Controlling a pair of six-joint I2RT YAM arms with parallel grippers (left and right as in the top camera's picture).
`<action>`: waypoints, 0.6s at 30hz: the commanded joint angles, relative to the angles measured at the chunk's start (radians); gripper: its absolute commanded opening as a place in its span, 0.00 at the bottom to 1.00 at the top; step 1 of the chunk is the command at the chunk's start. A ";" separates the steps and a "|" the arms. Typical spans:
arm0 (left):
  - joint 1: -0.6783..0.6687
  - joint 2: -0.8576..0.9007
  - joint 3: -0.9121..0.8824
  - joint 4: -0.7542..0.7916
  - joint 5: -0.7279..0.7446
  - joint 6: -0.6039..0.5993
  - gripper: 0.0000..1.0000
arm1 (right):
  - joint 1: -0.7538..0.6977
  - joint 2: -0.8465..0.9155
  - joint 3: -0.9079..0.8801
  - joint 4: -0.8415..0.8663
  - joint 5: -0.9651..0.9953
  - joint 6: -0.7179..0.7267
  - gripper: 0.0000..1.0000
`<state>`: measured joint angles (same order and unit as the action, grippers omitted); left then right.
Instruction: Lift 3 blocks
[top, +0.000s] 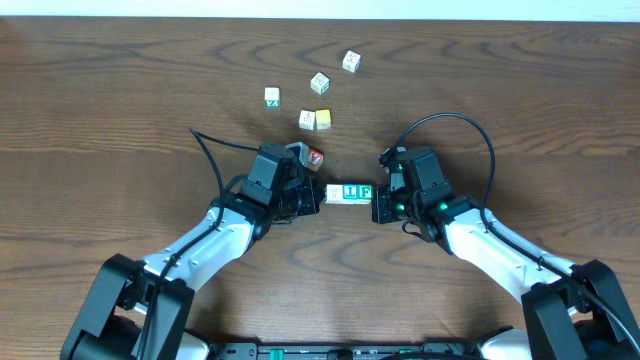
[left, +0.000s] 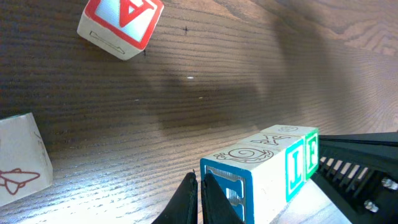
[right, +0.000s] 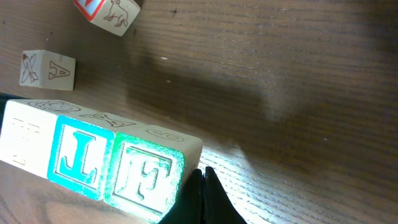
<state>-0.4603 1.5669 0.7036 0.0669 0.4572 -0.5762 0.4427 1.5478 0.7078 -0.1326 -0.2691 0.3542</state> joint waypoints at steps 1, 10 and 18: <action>-0.069 -0.021 0.063 0.024 0.185 -0.001 0.07 | 0.075 -0.039 0.064 0.026 -0.322 -0.031 0.01; -0.069 -0.021 0.063 0.023 0.186 -0.002 0.07 | 0.075 -0.041 0.064 0.019 -0.323 -0.031 0.01; -0.070 -0.021 0.063 0.023 0.190 -0.003 0.07 | 0.075 -0.041 0.064 0.019 -0.323 -0.030 0.01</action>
<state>-0.4603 1.5669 0.7040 0.0513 0.4603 -0.5762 0.4427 1.5375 0.7193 -0.1432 -0.2687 0.3473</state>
